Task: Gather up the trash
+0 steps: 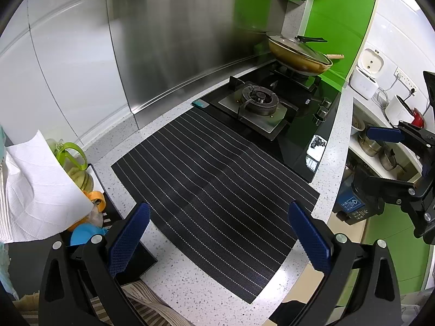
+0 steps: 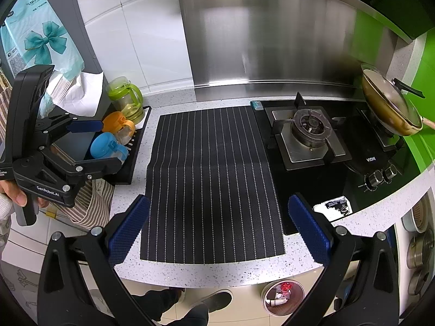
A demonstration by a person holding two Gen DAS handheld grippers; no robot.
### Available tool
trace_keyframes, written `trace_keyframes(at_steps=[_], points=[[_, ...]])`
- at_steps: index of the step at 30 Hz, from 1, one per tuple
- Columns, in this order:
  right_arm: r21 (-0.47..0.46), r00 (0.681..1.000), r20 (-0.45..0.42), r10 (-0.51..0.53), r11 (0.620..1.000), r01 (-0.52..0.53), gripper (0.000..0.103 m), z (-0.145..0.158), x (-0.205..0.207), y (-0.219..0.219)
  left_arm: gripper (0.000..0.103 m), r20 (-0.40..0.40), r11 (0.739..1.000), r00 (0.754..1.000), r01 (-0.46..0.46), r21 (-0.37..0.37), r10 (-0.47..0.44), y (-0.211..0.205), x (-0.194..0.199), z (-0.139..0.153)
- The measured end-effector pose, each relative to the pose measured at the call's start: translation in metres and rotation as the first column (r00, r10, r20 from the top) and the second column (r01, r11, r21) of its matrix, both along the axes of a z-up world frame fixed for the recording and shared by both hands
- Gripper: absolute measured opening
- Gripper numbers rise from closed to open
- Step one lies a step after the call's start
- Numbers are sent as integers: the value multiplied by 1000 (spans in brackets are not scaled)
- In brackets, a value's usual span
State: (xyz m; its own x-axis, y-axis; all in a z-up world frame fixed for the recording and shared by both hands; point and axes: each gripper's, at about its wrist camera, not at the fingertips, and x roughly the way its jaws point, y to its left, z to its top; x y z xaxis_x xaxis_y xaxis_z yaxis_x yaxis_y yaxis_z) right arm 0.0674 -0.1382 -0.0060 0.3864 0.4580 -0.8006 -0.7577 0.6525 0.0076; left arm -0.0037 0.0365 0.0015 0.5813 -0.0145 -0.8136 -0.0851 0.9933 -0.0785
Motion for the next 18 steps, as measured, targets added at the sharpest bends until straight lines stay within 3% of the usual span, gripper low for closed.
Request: trace_keyframes(at_steps=[18], points=[[4,1000,3,3,1000,-3,100,1,-4,1,98,-10,999,1000,-22,24,22,-5,0,2]])
